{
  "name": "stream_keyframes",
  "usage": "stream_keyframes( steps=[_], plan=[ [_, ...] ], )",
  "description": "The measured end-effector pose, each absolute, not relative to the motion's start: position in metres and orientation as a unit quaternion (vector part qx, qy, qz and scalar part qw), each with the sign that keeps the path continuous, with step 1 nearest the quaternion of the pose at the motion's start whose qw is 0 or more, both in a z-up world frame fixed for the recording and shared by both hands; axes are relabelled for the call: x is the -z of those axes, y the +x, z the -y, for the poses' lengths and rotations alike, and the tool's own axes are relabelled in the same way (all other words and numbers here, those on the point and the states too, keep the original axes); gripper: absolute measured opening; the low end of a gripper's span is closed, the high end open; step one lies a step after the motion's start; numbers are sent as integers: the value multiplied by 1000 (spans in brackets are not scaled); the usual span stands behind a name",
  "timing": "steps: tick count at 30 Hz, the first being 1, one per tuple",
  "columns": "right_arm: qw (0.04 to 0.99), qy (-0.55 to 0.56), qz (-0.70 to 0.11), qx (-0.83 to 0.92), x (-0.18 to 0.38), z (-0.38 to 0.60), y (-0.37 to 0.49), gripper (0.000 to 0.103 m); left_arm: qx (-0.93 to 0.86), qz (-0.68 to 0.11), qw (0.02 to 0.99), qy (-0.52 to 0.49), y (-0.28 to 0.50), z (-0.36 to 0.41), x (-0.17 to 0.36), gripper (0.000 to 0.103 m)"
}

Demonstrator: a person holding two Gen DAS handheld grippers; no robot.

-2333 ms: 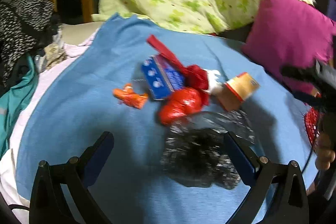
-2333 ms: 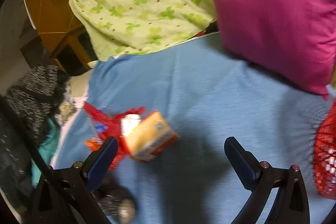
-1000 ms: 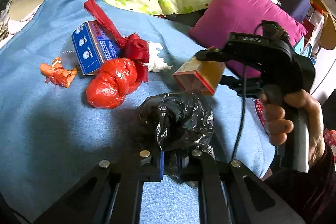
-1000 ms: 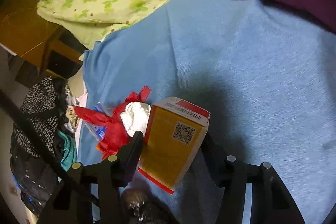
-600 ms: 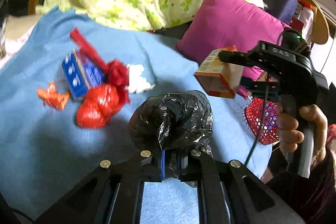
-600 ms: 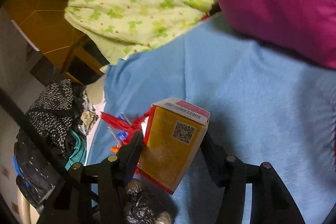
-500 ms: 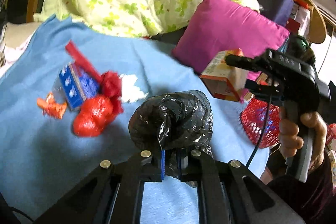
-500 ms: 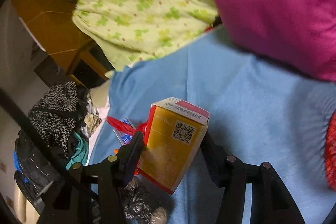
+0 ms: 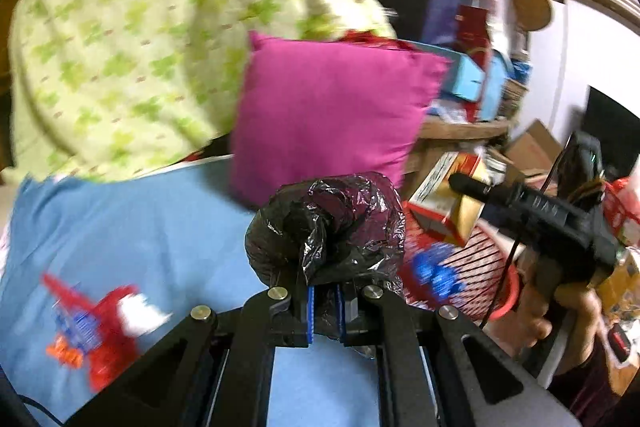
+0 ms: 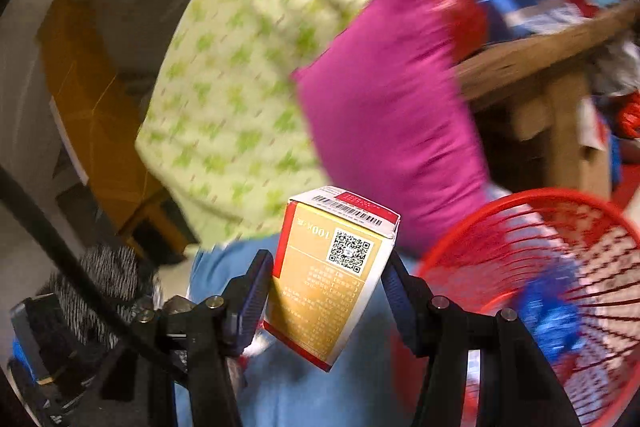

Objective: Collect trash
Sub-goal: 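Carry the yellow box with the right tool into the red basket and release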

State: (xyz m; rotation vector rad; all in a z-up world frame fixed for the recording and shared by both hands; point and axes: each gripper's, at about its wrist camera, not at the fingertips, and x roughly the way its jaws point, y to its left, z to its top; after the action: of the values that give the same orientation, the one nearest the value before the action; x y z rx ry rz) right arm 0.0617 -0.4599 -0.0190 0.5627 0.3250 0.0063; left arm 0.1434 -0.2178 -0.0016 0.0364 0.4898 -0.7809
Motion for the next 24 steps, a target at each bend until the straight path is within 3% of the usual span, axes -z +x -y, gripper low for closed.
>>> stream_keyframes(
  steps=[7, 16, 19, 21, 24],
  plan=[
    [928, 339, -138, 72, 33, 542, 23, 59, 426, -244, 869, 65, 135, 315, -4, 9],
    [886, 393, -214, 118, 72, 593, 29, 64, 422, -291, 848, 133, 135, 395, 33, 10],
    [878, 409, -224, 109, 81, 597, 32, 65, 414, -300, 849, 131, 139, 394, 38, 24],
    [880, 405, -221, 111, 79, 595, 33, 65, 406, -290, 858, 123, 139, 386, 35, 50],
    [885, 402, -211, 104, 75, 588, 33, 65, 399, -265, 870, 114, 137, 367, 25, 56]
  ],
)
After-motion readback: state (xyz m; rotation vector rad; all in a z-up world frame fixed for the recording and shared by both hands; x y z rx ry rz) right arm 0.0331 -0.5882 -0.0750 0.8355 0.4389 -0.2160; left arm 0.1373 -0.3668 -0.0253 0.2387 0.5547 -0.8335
